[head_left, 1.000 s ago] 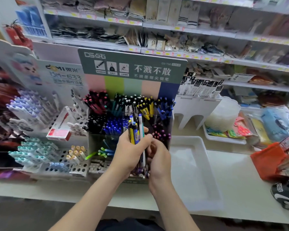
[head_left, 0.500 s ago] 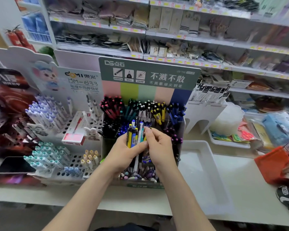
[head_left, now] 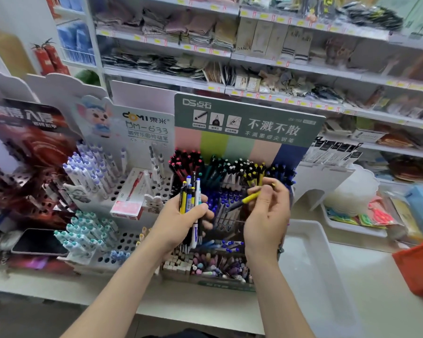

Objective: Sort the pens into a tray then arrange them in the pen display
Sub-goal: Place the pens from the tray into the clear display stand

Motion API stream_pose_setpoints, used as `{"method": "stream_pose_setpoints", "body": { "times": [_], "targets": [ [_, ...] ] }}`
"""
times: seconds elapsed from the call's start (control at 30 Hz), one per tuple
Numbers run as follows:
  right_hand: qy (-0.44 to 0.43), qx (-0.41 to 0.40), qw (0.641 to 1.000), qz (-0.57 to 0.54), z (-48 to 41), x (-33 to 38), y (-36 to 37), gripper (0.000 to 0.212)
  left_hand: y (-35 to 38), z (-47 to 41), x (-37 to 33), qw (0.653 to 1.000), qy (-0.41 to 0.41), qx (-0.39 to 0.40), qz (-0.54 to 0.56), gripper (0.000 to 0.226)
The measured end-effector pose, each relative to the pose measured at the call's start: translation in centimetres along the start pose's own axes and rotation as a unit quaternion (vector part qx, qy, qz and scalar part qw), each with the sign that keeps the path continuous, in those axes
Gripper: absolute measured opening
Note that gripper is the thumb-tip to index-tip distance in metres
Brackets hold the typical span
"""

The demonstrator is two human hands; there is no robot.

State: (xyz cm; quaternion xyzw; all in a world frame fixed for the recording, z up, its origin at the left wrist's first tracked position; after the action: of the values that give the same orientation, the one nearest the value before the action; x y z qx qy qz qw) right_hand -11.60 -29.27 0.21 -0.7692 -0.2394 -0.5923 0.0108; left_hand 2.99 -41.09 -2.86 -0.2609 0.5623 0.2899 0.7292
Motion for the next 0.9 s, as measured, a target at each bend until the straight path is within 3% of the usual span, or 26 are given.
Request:
{"method": "stream_pose_setpoints", "body": {
  "times": [0.07, 0.17, 0.33, 0.4, 0.47, 0.53, 0.6, 0.7, 0.8, 0.9],
  "targets": [
    [-0.085, -0.048, 0.994, 0.054, -1.1, 0.3, -1.1, 0.018, 0.0, -0.2, 0.1, 1.0, -0.002, 0.011, -0.02, 0.022],
    [-0.169, -0.047, 0.974, 0.145, -3.7, -0.2, -2.5, 0.021, 1.0, -0.5, -0.1, 0.999, 0.002, 0.045, -0.027, 0.025],
    [-0.177, 0.068, 0.943, 0.274, -7.0, -2.0, -2.6, 0.017, 3.4, -1.1, -0.8, 0.997, -0.004, 0.082, 0.011, 0.027],
    [-0.211, 0.099, 0.91, 0.343, -7.8, -2.4, -2.6, 0.016, 4.1, -1.2, -1.0, 0.996, -0.006, 0.094, 0.011, 0.026],
    [-0.223, 0.097, 0.872, 0.426, -8.3, -2.8, -2.8, 0.013, 4.8, -1.4, -1.2, 0.995, -0.006, 0.102, 0.012, 0.025],
    [-0.208, 0.06, 0.86, 0.463, -8.3, -2.8, -3.0, 0.016, 5.3, -1.6, -1.3, 0.994, -0.007, 0.111, 0.014, 0.025],
    [-0.21, 0.048, 0.877, 0.43, -7.6, -1.9, -2.6, 0.021, 5.8, -1.7, -1.3, 0.993, -0.007, 0.117, 0.003, 0.024],
    [-0.174, 0.193, 0.921, 0.291, -5.6, 0.3, -0.7, 0.025, 6.3, -1.9, -1.8, 0.99, 0.004, 0.137, -0.045, 0.022],
    [-0.11, 0.327, 0.89, 0.299, -3.9, 0.9, 0.4, 0.026, 6.6, -1.9, -2.5, 0.976, 0.032, 0.165, -0.135, 0.021],
    [-0.062, 0.315, 0.908, 0.27, -4.6, 0.6, 0.1, 0.025, 6.5, -1.5, -2.7, 0.972, 0.032, 0.163, -0.167, 0.016]
  ]
}}
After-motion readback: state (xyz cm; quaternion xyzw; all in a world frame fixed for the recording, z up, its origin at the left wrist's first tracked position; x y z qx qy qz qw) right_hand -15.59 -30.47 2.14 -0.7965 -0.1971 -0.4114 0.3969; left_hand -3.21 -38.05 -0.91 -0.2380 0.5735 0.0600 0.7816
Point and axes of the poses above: each hand's wrist, its own z-axis away from the middle knuckle, its own y-axis out of the palm, x = y × z, the point moved 3 cm from there along -z, towards the middle knuckle, and after that the axes turned 13 degrees about -z, right-handed, at the moved point
